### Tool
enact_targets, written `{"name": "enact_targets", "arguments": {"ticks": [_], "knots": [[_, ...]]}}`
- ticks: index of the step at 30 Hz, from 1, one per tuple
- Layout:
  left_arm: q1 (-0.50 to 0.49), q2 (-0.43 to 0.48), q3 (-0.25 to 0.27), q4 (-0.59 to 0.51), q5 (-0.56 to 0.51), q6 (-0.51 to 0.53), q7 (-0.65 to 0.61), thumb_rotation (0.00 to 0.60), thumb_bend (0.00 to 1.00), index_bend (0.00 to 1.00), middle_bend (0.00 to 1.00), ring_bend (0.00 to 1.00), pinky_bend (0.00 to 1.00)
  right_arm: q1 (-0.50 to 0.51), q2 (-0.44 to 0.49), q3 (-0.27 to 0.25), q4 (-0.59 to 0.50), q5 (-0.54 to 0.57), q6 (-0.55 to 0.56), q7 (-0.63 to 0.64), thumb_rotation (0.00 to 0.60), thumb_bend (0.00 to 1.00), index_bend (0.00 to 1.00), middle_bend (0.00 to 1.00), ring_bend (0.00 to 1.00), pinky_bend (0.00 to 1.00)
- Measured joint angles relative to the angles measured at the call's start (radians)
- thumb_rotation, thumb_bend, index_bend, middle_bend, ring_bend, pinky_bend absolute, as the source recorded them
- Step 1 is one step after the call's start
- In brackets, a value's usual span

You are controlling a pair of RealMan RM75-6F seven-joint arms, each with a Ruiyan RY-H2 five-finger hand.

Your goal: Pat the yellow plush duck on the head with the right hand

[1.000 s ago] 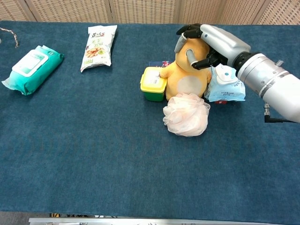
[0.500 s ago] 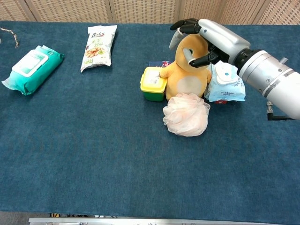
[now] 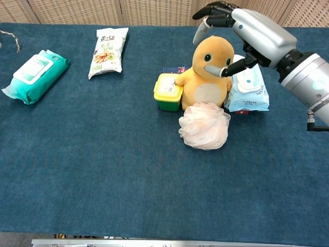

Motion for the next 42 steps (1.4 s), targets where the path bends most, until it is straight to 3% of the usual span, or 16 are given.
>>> {"name": "enact_targets", "arguments": {"ticks": [11, 22, 31, 42], "knots": [[0.005, 0.006, -0.001, -0.012, 0.001, 0.013, 0.013, 0.600, 0.08, 0.35, 0.26, 0.14, 0.29, -0.099, 0.157, -0.045, -0.156, 0.025, 0.073, -0.237, 0.600, 0.21, 0.41, 0.19, 0.04, 0.00], [0.012, 0.014, -0.002, -0.030, 0.014, 0.035, 0.030, 0.600, 0.08, 0.35, 0.26, 0.14, 0.29, -0.305, 0.249, -0.109, -0.222, 0.101, 0.290, -0.427, 0.600, 0.23, 0.41, 0.19, 0.04, 0.00], [0.013, 0.016, -0.009, -0.028, 0.002, 0.037, 0.035, 0.600, 0.08, 0.35, 0.26, 0.14, 0.29, -0.410, 0.270, -0.128, -0.190, 0.158, 0.354, -0.362, 0.600, 0.23, 0.41, 0.19, 0.04, 0.00], [0.014, 0.011, -0.011, -0.018, -0.019, 0.027, 0.042, 0.600, 0.08, 0.35, 0.26, 0.14, 0.29, -0.448, 0.283, -0.111, -0.156, 0.174, 0.342, -0.273, 0.600, 0.23, 0.41, 0.19, 0.04, 0.00]]}}
